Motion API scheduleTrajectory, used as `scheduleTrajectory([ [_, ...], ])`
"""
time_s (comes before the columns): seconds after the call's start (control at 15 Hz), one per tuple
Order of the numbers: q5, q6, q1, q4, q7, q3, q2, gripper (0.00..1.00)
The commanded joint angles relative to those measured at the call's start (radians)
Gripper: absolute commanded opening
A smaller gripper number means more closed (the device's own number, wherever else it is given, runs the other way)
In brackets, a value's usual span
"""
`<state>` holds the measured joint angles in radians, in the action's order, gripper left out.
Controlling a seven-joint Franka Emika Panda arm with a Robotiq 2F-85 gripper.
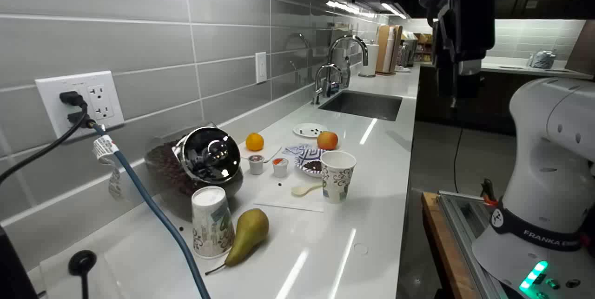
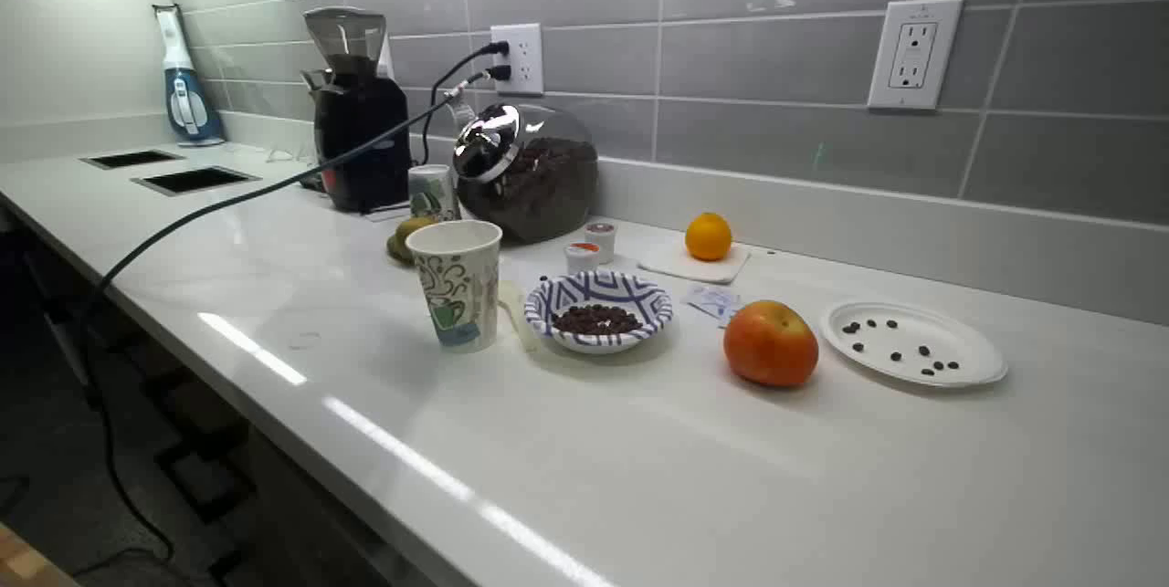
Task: Pick up the spoon, scoop some content out the bowl, put the content into the cup and place the spoon down to the right of the bowl
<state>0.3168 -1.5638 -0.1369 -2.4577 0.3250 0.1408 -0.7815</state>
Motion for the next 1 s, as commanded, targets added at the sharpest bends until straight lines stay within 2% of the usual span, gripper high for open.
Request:
scheduleTrajectory([
  [0.0,0.012,0.008,0.03,0.003,-0.015,0.02,-0.002,1.0],
  [0.33,0.012,0.008,0.03,0.004,-0.015,0.02,-0.002,1.0],
  [0.53,-0.011,-0.036,0.028,0.013,-0.163,-0.032,0.036,1.0],
  [0.8,-0.156,-0.14,0.03,0.052,-0.421,-0.074,0.149,1.0],
  [0.93,-0.263,-0.234,0.045,0.07,-0.508,-0.091,0.221,1.0],
])
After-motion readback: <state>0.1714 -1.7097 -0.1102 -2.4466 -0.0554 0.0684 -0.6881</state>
